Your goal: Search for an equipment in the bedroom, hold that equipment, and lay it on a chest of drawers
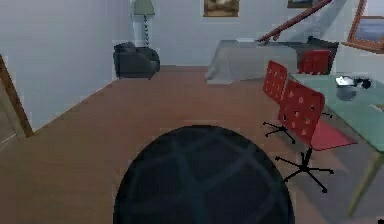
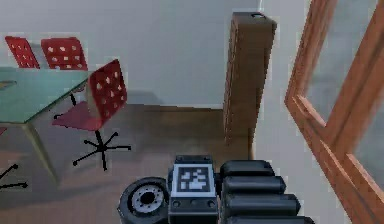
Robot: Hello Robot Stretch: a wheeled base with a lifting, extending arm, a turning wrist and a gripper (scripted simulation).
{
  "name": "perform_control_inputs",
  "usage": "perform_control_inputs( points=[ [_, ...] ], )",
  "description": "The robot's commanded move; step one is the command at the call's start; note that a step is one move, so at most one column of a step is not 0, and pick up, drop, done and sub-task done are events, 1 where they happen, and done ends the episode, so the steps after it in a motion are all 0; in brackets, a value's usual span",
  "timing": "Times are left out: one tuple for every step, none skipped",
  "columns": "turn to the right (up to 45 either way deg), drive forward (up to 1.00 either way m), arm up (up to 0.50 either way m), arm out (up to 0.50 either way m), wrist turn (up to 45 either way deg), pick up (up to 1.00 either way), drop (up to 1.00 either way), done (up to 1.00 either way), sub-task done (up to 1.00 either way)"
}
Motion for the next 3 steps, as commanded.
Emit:
perform_control_inputs(
  points=[
    [-45.0,0.0,0.0,0.0,0.0,0.0,0.0,0.0,0.0],
    [-45.0,0.0,0.0,0.0,0.0,0.0,0.0,0.0,0.0],
    [-45.0,0.0,0.0,0.0,0.0,0.0,0.0,0.0,0.0]
  ],
)
